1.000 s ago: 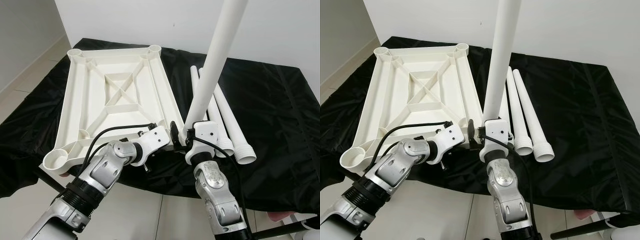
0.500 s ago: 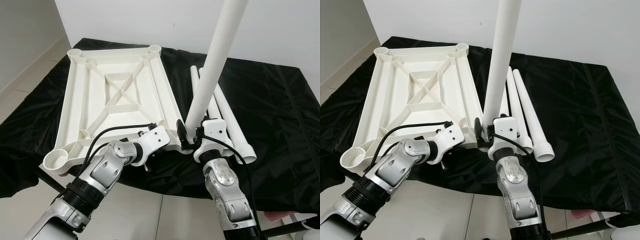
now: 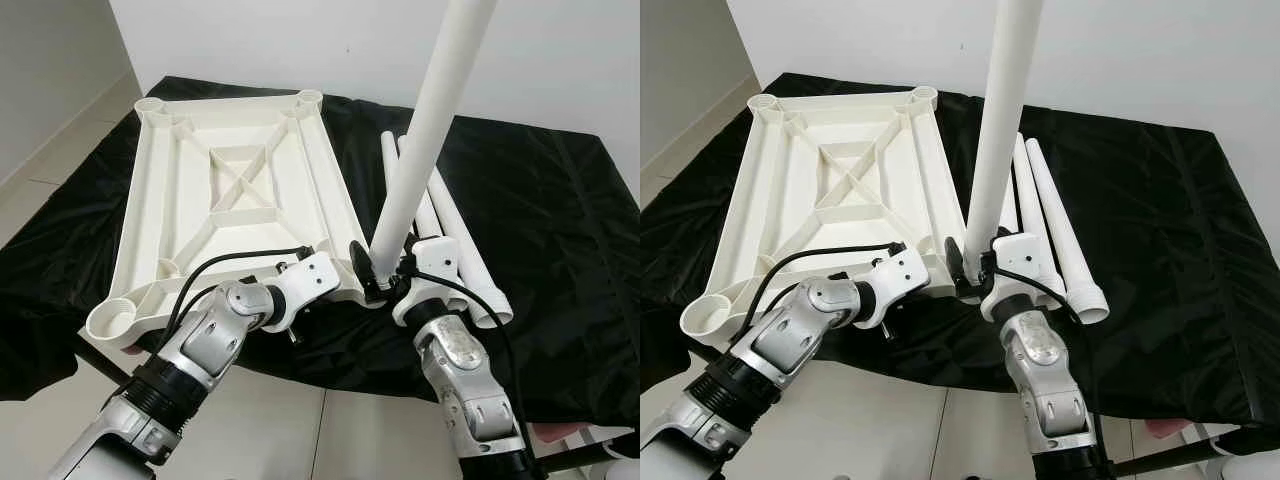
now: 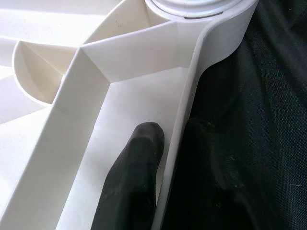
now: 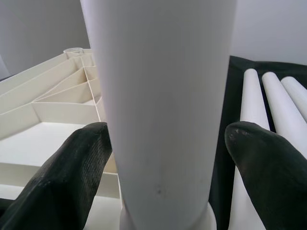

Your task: Building children table

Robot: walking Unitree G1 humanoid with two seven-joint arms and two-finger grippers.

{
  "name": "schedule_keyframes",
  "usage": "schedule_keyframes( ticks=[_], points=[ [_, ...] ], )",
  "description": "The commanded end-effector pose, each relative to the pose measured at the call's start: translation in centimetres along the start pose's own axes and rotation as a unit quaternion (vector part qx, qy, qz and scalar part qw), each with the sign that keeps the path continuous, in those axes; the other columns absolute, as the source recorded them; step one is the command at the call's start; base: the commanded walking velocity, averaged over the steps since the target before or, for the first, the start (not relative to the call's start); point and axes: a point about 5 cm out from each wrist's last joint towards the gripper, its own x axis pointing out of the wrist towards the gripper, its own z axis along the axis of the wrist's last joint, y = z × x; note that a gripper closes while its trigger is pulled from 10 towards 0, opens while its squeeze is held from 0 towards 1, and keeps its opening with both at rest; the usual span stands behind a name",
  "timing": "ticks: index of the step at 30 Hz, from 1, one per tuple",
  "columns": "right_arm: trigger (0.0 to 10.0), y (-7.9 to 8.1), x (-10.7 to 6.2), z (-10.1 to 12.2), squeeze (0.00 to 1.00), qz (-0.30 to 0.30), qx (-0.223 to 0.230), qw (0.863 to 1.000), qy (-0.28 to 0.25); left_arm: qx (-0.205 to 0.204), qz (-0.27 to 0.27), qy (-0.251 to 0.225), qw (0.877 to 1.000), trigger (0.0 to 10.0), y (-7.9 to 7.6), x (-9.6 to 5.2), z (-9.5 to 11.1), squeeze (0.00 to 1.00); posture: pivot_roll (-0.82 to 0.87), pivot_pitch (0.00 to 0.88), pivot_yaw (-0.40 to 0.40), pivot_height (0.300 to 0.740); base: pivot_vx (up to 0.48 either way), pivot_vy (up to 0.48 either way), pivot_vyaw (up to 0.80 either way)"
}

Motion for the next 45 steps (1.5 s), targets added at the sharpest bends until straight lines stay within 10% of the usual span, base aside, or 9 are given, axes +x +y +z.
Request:
schedule_keyframes(
  ticks=[1,21,22,24,25,28,29,30,45],
  points=[
    [10.0,-0.1,-0.1,0.2,0.00,0.007,0.004,1.000,-0.006,0.005,-0.041,0.004,0.999,10.0,-1.1,0.5,-0.1,0.00,-0.12,0.157,0.000,0.740,0.000,0.000,0.00],
    [10.0,-2.0,-0.2,0.0,0.00,0.085,-0.013,0.996,0.012,0.004,-0.043,0.005,0.999,10.0,-1.0,0.5,-0.2,0.00,-0.13,0.159,0.002,0.740,0.000,0.000,0.00],
    [10.0,-2.2,-0.2,0.0,0.00,0.091,-0.015,0.996,0.013,-0.002,-0.048,0.002,0.999,2.9,-1.1,0.5,-0.2,0.00,-0.12,0.159,0.002,0.740,0.000,0.000,0.00],
    [10.0,-2.3,-0.1,0.0,0.00,0.096,-0.017,0.995,0.014,-0.004,-0.048,-0.003,0.999,2.9,-1.2,0.4,-0.1,0.00,-0.12,0.159,0.002,0.740,0.000,0.000,0.00],
    [10.0,-2.3,-0.1,0.0,0.00,0.099,-0.019,0.995,0.015,-0.004,-0.049,-0.004,0.999,0.0,-1.2,0.3,-0.1,0.00,-0.12,0.159,0.002,0.740,0.000,0.000,0.00],
    [10.0,-2.5,-0.1,0.0,0.00,0.104,-0.023,0.994,0.016,-0.002,-0.054,-0.002,0.999,0.0,-1.3,0.3,-0.2,0.00,-0.12,0.159,0.002,0.740,0.000,0.000,0.00],
    [10.0,-2.5,0.0,-0.1,0.00,0.107,-0.025,0.994,0.017,-0.001,-0.055,0.000,0.999,6.1,-1.4,0.3,-0.2,0.00,-0.12,0.159,0.002,0.740,0.000,0.000,0.00],
    [10.0,-2.6,0.0,-0.1,0.00,0.109,-0.025,0.994,0.018,0.002,-0.051,0.007,0.999,10.0,-1.3,0.4,-0.3,0.00,-0.12,0.156,0.000,0.740,0.000,0.000,0.00],
    [10.0,-2.2,0.0,-0.2,0.00,0.168,0.002,0.986,0.020,0.005,-0.047,0.011,0.999,10.0,-1.3,0.4,-0.4,0.00,-0.12,0.148,-0.001,0.740,0.000,0.000,0.00]
  ],
)
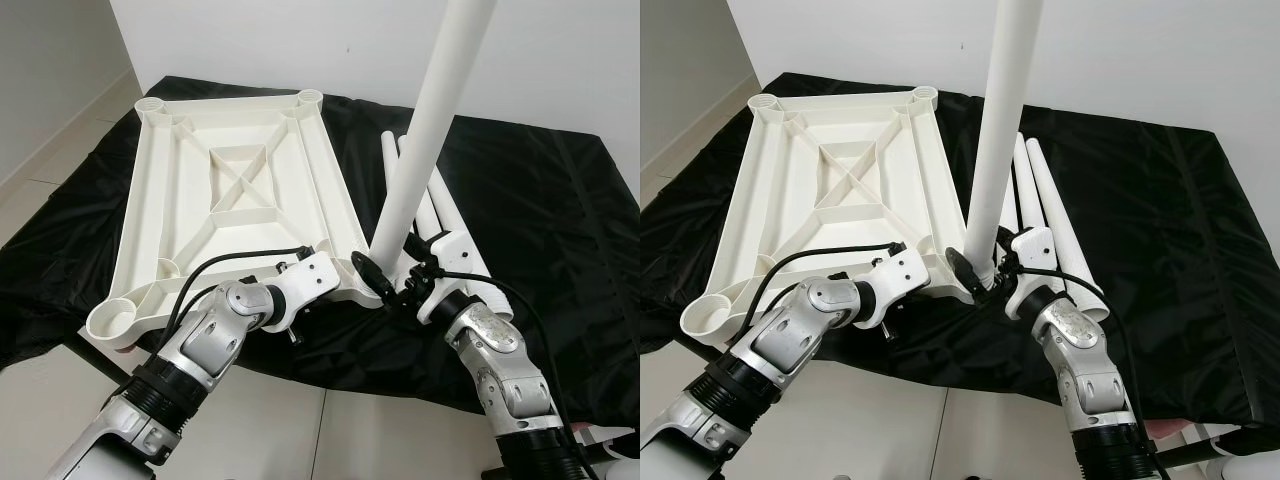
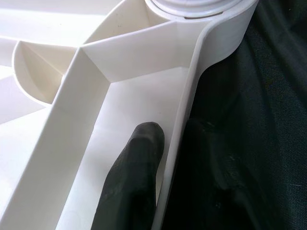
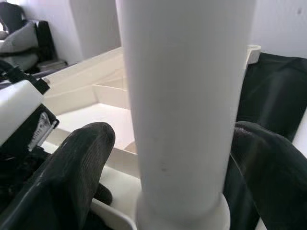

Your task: Building children table

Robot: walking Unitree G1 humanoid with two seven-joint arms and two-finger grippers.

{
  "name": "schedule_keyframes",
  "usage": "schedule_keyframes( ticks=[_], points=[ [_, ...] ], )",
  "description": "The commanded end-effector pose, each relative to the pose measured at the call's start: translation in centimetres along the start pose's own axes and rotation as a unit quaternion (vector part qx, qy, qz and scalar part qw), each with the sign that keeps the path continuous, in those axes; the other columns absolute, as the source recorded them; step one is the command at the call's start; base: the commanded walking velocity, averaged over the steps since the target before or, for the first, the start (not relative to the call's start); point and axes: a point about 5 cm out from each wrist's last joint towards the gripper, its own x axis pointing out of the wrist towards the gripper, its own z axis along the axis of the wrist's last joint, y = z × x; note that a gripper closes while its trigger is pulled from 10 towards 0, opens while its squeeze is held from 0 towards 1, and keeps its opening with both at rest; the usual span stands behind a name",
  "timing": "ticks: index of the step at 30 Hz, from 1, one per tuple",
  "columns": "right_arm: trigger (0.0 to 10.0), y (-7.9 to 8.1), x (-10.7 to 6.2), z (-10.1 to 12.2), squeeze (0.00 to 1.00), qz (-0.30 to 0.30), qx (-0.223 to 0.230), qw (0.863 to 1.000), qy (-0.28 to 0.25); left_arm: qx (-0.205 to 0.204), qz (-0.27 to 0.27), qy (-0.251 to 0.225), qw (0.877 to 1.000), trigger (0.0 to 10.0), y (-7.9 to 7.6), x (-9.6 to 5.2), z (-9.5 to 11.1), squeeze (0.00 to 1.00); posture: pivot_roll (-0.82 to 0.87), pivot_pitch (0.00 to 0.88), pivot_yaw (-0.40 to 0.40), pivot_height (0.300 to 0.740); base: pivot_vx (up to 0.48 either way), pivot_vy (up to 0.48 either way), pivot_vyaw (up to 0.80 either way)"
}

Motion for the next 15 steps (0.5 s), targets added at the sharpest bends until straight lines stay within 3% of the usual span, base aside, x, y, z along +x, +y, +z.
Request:
schedule_keyframes(
  ticks=[1,15],
  points=[
    [10.0,0.02,0.04,-0.07,0.00,0.012,0.005,1.000,0.002,0.004,-0.046,0.010,0.999,10.0,-1.29,0.46,-0.33,0.00,-0.12,0.148,-0.001,0.740,0.000,0.000,0.00],
    [10.0,-0.68,0.07,-0.52,0.00,0.030,-0.017,0.999,0.012,0.005,-0.049,0.009,0.999,10.0,-1.42,0.39,-0.25,0.00,-0.12,0.156,0.002,0.740,0.000,0.000,0.00]
  ],
)
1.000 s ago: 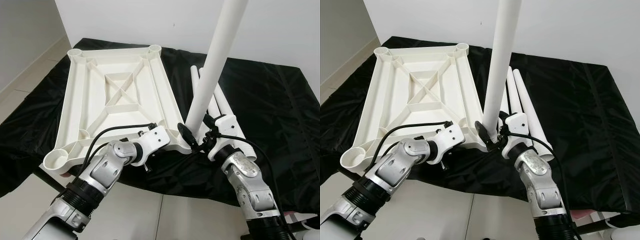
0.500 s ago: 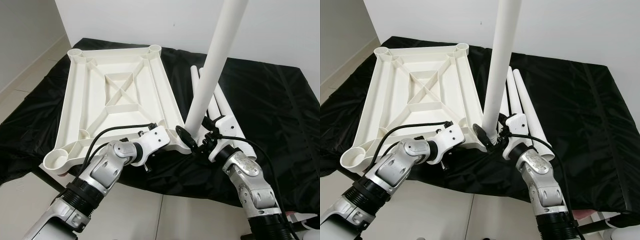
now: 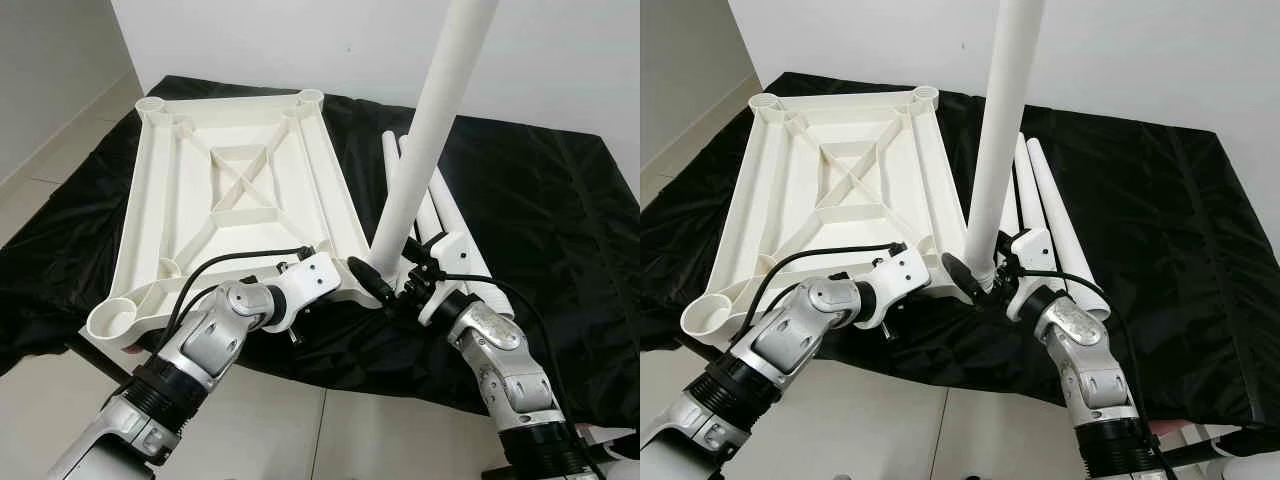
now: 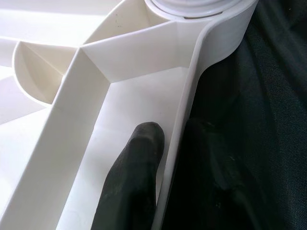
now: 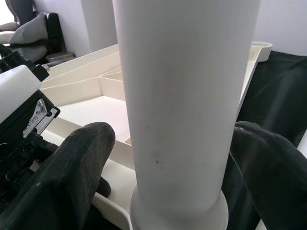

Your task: Building children table

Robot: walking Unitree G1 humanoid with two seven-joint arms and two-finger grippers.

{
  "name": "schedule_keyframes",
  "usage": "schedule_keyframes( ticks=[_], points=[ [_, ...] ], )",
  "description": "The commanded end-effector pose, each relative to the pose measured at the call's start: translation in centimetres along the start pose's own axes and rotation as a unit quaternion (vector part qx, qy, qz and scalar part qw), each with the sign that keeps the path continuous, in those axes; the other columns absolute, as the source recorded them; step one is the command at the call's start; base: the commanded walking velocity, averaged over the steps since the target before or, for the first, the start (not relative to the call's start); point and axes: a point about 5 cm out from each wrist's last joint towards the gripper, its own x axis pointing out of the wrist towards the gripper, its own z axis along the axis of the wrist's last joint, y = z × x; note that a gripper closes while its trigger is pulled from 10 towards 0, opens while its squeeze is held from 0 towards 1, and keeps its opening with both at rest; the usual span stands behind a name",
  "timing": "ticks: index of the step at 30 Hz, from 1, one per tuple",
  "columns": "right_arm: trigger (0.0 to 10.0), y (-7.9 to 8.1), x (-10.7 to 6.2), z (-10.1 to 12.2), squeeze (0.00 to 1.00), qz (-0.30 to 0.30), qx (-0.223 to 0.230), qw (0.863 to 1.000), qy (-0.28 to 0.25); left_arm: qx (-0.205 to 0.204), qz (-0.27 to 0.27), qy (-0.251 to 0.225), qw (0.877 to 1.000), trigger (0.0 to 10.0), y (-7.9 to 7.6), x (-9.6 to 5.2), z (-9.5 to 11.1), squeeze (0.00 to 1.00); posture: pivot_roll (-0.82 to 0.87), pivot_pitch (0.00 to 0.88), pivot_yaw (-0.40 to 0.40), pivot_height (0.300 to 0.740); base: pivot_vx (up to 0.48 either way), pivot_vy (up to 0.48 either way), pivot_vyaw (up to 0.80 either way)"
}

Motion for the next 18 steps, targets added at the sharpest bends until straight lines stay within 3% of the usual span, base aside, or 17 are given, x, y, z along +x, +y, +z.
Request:
schedule_keyframes(
  ticks=[1,18],
  points=[
    [10.0,-0.05,-0.02,-0.16,0.00,0.007,-0.005,1.000,0.002,0.002,-0.048,0.009,0.999,10.0,-1.35,0.39,-0.33,0.00,-0.11,0.156,0.002,0.740,0.000,0.000,0.00],
    [10.0,-0.78,0.44,0.01,0.00,0.045,-0.019,0.999,0.007,0.002,-0.049,0.011,0.999,10.0,-1.30,0.27,-0.40,0.00,-0.11,0.166,0.007,0.740,0.000,0.000,0.00]
  ],
)
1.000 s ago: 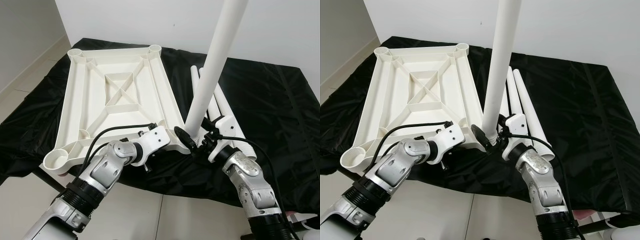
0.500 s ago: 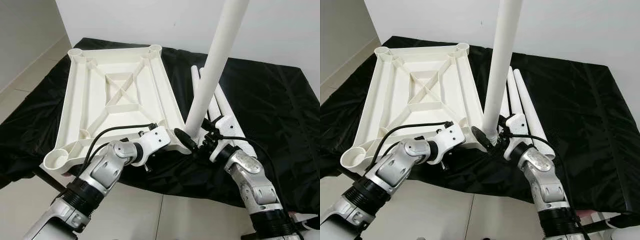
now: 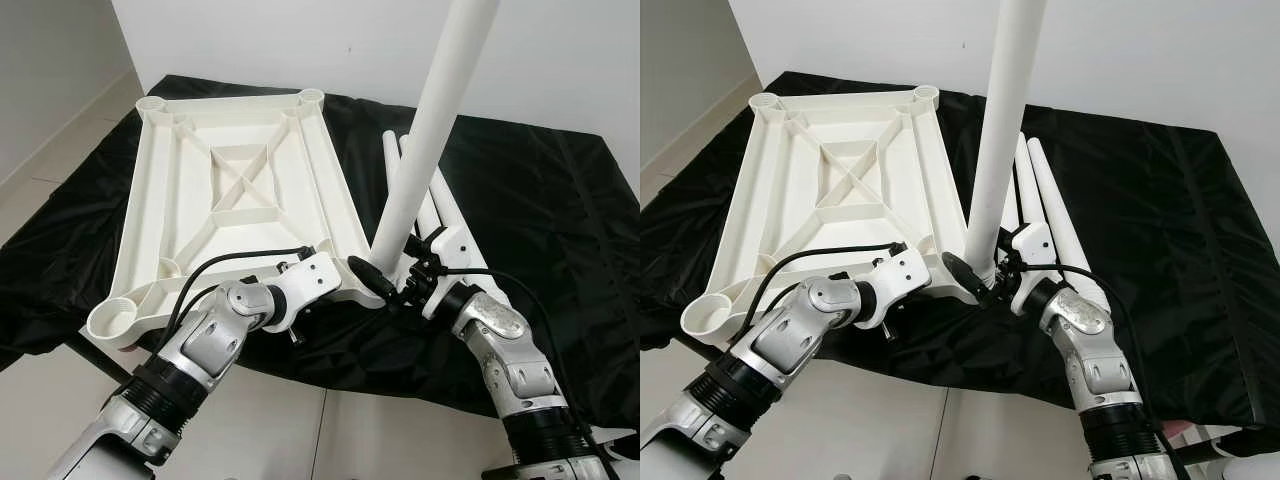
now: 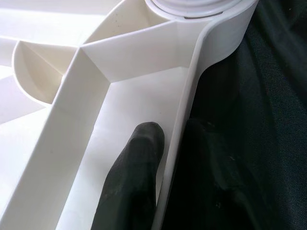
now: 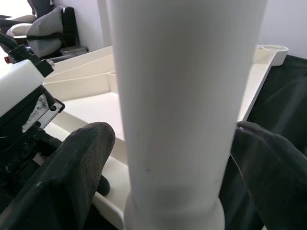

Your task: Building children table

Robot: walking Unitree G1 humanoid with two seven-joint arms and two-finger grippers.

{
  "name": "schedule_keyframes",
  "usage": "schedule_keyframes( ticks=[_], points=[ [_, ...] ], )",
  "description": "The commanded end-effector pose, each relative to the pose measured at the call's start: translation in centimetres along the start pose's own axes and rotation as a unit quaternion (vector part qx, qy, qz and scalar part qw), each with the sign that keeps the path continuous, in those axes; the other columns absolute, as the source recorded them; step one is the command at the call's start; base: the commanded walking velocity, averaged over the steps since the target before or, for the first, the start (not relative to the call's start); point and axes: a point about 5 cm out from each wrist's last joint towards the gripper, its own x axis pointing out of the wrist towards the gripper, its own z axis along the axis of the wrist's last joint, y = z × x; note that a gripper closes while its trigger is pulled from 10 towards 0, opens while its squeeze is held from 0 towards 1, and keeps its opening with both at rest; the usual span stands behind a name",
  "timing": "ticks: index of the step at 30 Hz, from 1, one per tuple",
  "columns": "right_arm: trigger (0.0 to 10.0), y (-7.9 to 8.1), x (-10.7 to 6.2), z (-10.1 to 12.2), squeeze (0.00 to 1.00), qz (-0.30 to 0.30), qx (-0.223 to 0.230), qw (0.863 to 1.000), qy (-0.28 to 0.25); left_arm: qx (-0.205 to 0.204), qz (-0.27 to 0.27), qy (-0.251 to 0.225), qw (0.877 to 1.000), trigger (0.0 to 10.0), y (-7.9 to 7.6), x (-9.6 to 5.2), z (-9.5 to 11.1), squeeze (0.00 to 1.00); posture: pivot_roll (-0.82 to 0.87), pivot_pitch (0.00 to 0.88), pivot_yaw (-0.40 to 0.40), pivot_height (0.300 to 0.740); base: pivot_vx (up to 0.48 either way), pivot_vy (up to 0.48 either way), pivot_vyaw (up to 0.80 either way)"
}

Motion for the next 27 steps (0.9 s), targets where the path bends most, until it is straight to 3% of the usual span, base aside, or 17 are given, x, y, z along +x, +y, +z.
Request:
schedule_keyframes(
  ticks=[1,11,12,13,14,16,17,20,21,23,26,27],
  points=[
    [10.0,0.07,0.04,-0.12,0.00,0.009,-0.003,1.000,0.001,0.001,-0.050,0.008,0.999,10.0,-1.39,0.41,-0.33,0.00,-0.11,0.168,0.006,0.740,0.000,0.000,0.00],
    [10.0,-0.10,0.21,-0.16,0.00,0.017,-0.005,1.000,0.000,-0.001,-0.049,0.010,0.999,10.0,-1.39,0.36,-0.38,0.00,-0.11,0.169,0.004,0.740,0.000,0.000,0.00],
    [7.8,-0.09,0.22,-0.17,0.00,0.018,-0.005,1.000,0.000,-0.001,-0.049,0.010,0.999,10.0,-1.40,0.36,-0.38,0.00,-0.11,0.171,0.004,0.740,0.000,0.000,0.00],
    [7.8,-0.09,0.22,-0.17,0.00,0.018,-0.005,1.000,0.000,-0.001,-0.049,0.010,0.999,10.0,-1.40,0.36,-0.38,0.00,-0.11,0.171,0.004,0.740,0.000,0.000,0.00],
    [4.8,-0.06,0.24,-0.22,0.00,0.019,-0.006,1.000,-0.001,0.000,-0.048,0.010,0.999,10.0,-1.38,0.37,-0.36,0.00,-0.11,0.171,0.003,0.740,0.000,0.000,0.00],
    [4.8,-0.05,0.24,-0.24,0.00,0.019,-0.006,1.000,-0.001,0.000,-0.048,0.010,0.999,10.0,-1.37,0.38,-0.36,0.00,-0.11,0.171,0.003,0.740,0.000,0.000,0.00],
    [0.0,0.03,0.23,-0.25,0.00,0.023,-0.003,1.000,-0.002,0.000,-0.048,0.010,0.999,10.0,-1.36,0.38,-0.35,0.00,-0.11,0.172,0.003,0.740,0.000,0.000,0.00],
    [0.0,0.06,0.20,-0.26,0.00,0.024,-0.003,1.000,-0.002,-0.001,-0.047,0.010,0.999,10.0,-1.32,0.37,-0.33,0.00,-0.11,0.171,0.003,0.740,0.000,0.000,0.00],
    [4.2,0.04,0.20,-0.27,0.00,0.023,-0.004,1.000,-0.001,-0.001,-0.047,0.010,0.999,10.0,-1.32,0.37,-0.32,0.00,-0.11,0.171,0.002,0.740,0.000,0.000,0.00],
    [10.0,0.10,0.24,-0.27,0.00,0.024,-0.003,1.000,-0.001,-0.001,-0.047,0.010,0.999,10.0,-1.31,0.36,-0.32,0.00,-0.11,0.171,0.003,0.740,0.000,0.000,0.00],
    [10.0,0.18,0.27,-0.26,0.00,0.027,-0.001,1.000,-0.002,-0.001,-0.047,0.010,0.999,10.0,-1.29,0.35,-0.31,0.00,-0.11,0.171,0.001,0.740,0.000,0.000,0.00],
    [4.9,0.20,0.28,-0.25,0.00,0.028,-0.001,1.000,-0.003,-0.001,-0.046,0.010,0.999,10.0,-1.27,0.35,-0.31,0.00,-0.11,0.170,0.001,0.740,0.000,0.000,0.00]
  ],
)
